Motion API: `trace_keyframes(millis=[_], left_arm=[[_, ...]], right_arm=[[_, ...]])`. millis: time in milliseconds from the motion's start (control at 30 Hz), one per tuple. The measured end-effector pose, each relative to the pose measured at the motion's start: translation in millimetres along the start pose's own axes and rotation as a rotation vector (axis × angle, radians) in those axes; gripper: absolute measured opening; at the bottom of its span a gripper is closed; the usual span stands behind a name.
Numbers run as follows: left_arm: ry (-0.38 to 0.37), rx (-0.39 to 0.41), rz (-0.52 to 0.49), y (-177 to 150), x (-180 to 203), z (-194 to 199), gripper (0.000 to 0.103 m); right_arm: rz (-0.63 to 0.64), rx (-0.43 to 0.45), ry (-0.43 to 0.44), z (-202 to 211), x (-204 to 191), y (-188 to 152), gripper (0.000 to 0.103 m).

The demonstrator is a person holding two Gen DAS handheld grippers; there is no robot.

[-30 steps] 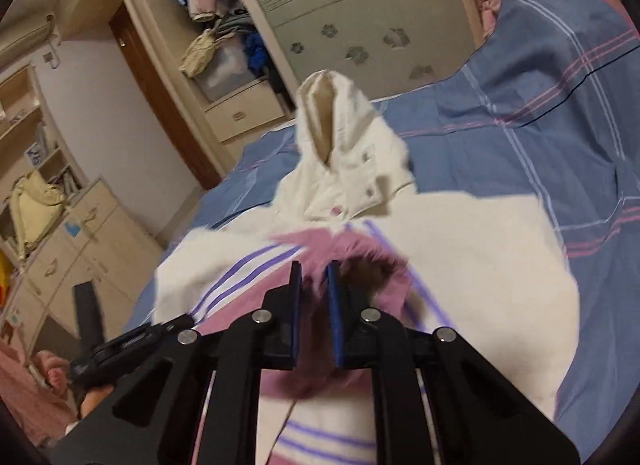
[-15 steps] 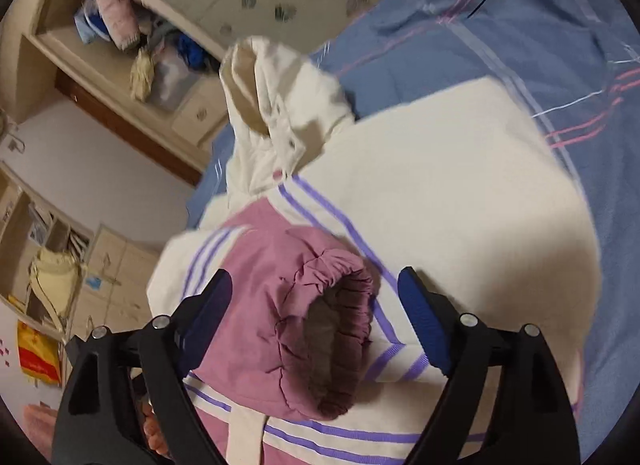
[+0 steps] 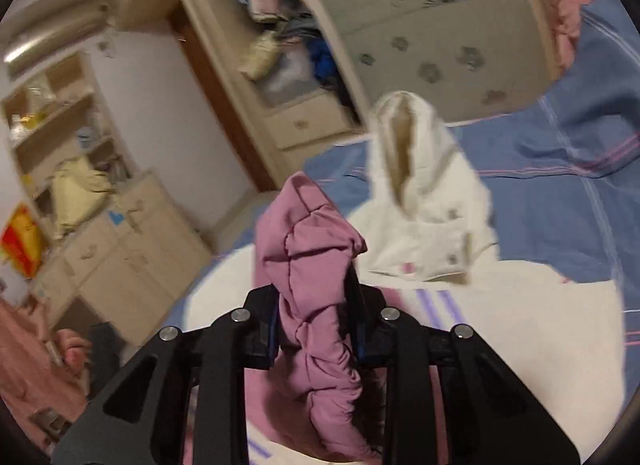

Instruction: Fold large clothes

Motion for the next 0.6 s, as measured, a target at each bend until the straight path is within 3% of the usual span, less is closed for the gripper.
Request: trace_keyframes(millis=[33, 100, 133, 233, 367, 433, 500, 600], left_arm=[[0.002, -0.005, 0.003, 0, 0, -1, 0.084], [-0.003, -0.002, -0.001, -1, -2, 1, 0.084], [0.003, 0.005, -0.002, 0, -3, 5, 0.084], [0.009, 0.052, 0.005, 6, -5, 18, 0.084], [-0.002, 0.085, -0.027, 14, 5, 26, 0.084], [0.010, 0.061, -0.049, 13, 14, 18, 0.084], [0.037, 0.024, -0.069, 11, 21, 3, 0.084], [0.103, -0.050, -0.094, 10, 23, -25, 0.084]], right_arm=[[-0.076, -0.055, -0.056, -11, 20, -4, 0.058], [-0.178, -0.095, -0.152, -19, 55, -20, 0.071], [-0.199, -0.087, -0.180, -18, 68, -29, 0.071], [-0.215, -0.023, -0.211, 4, 91, -48, 0.071], [-0.154, 0.035, -0.120, 27, 73, -59, 0.061], [-0.058, 0.011, -0.121, 22, 52, -62, 0.056], [0.031, -0.067, -0.131, 3, 31, -72, 0.050], [0.059, -0.164, -0.205, -32, 25, -84, 0.048]])
Point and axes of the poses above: each gripper's, at about its wrist camera, not at the fingertips, and z roughly against the way its jaws point, x to its right, y to its top, the point moved 6 cm from there along -z, roughly the way its jaws point, and after that the axes turned 7 degrees about -x, right-handed, at the moved point
